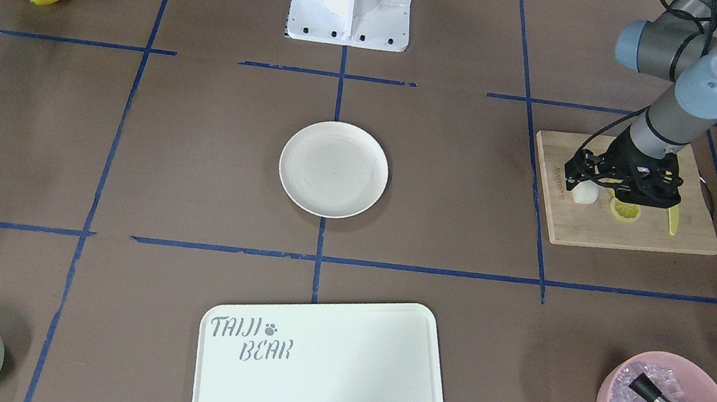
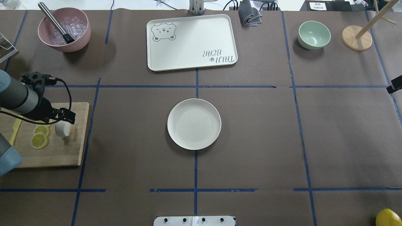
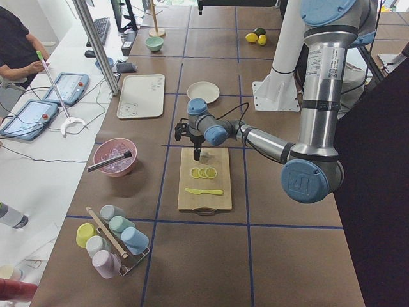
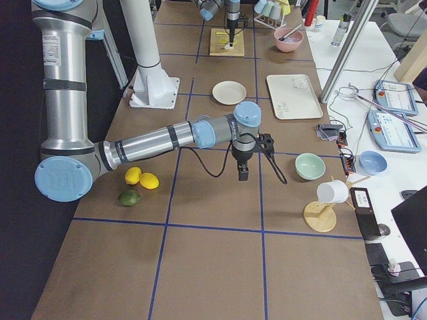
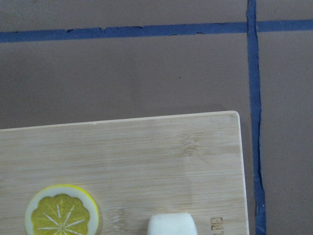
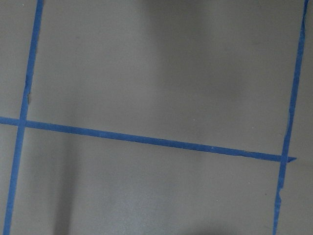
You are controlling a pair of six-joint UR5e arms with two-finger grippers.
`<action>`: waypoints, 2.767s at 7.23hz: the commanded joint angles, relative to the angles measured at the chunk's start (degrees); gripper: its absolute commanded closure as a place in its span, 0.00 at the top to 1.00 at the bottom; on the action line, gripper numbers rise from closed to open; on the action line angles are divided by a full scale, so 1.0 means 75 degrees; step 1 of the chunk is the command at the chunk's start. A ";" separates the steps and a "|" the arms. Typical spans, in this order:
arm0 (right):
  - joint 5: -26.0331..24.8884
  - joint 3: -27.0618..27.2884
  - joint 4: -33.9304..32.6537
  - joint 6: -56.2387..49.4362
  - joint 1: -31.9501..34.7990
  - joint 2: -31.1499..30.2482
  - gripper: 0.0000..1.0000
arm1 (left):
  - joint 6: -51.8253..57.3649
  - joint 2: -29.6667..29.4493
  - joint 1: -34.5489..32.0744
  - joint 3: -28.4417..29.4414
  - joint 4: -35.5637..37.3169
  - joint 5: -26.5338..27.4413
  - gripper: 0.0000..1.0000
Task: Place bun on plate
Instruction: 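Reach the left gripper to the white bun while the right arm withdraws, then grasp the white bun with the left gripper and lift it, then carry the bun with the left gripper over the white plate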
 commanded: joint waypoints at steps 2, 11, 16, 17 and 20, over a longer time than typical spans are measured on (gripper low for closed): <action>0.0012 -0.0005 -0.0008 -0.0019 0.0009 -0.0067 1.00 | -0.0073 0.0002 0.0244 0.0222 -0.0013 -0.0016 0.99; 0.0082 0.0042 0.0039 0.0110 -0.0003 -0.0031 1.00 | -0.0143 -0.0103 0.0232 -0.0721 0.0080 -0.0238 0.27; 0.0082 -0.0005 0.0039 0.0110 -0.0003 -0.0055 1.00 | -0.3105 -0.3168 0.1974 -0.0611 0.1237 0.1031 0.29; 0.0071 -0.0017 0.0039 0.0110 -0.0003 -0.0055 1.00 | -0.3166 -0.3661 0.2338 -0.0203 0.1310 0.1457 0.29; 0.0082 -0.0005 0.0051 0.0122 -0.0015 -0.0055 1.00 | -0.3448 -0.5819 0.2611 0.2339 0.1311 0.2047 0.29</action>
